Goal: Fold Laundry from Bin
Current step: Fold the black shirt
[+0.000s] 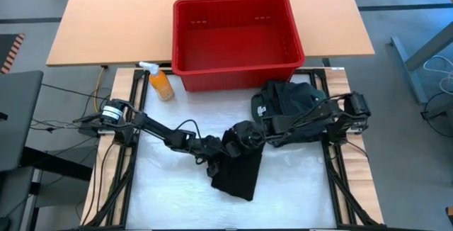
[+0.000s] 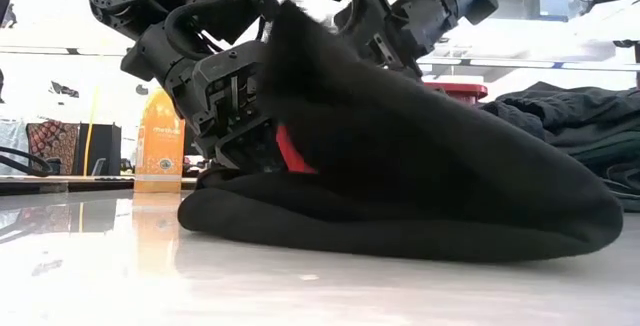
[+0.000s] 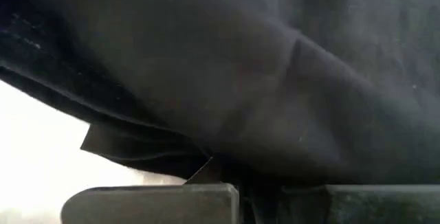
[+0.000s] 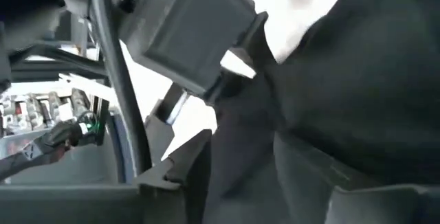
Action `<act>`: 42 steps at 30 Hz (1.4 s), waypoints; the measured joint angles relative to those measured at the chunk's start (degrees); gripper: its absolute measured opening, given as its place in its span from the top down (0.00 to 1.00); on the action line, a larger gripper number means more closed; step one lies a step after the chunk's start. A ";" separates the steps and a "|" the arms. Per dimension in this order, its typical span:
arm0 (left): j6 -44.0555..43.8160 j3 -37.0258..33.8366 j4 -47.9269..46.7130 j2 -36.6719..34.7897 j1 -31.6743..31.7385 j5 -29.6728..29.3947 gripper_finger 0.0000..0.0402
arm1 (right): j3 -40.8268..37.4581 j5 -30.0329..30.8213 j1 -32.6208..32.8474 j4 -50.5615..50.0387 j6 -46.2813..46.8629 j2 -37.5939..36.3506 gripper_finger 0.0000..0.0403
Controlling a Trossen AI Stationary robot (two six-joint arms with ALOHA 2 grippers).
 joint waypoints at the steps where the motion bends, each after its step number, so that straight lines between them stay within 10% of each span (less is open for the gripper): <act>1: 0.18 0.00 0.00 0.00 0.16 0.02 1.00 | 0.07 -0.12 -0.09 -0.17 0.24 -0.19 0.52; 12: 2.83 0.00 0.28 -0.01 2.52 3.76 1.00 | 8.69 3.85 6.16 -22.40 -2.71 -5.11 0.55; 19: 2.99 -0.11 0.16 -0.98 4.86 11.88 1.00 | 7.61 25.75 22.74 -23.85 4.63 -6.21 0.60; 25: 4.66 -0.07 -2.56 -1.58 5.40 21.01 1.00 | 2.54 39.33 27.64 -10.59 4.05 -1.70 0.69; 34: 13.48 -0.13 -23.08 -19.85 7.09 12.59 1.00 | -4.24 43.43 25.70 10.21 -6.58 6.83 0.80; 42: 15.96 0.03 -7.94 -22.56 7.20 10.13 1.00 | -3.31 42.21 21.41 24.32 -15.64 19.48 0.89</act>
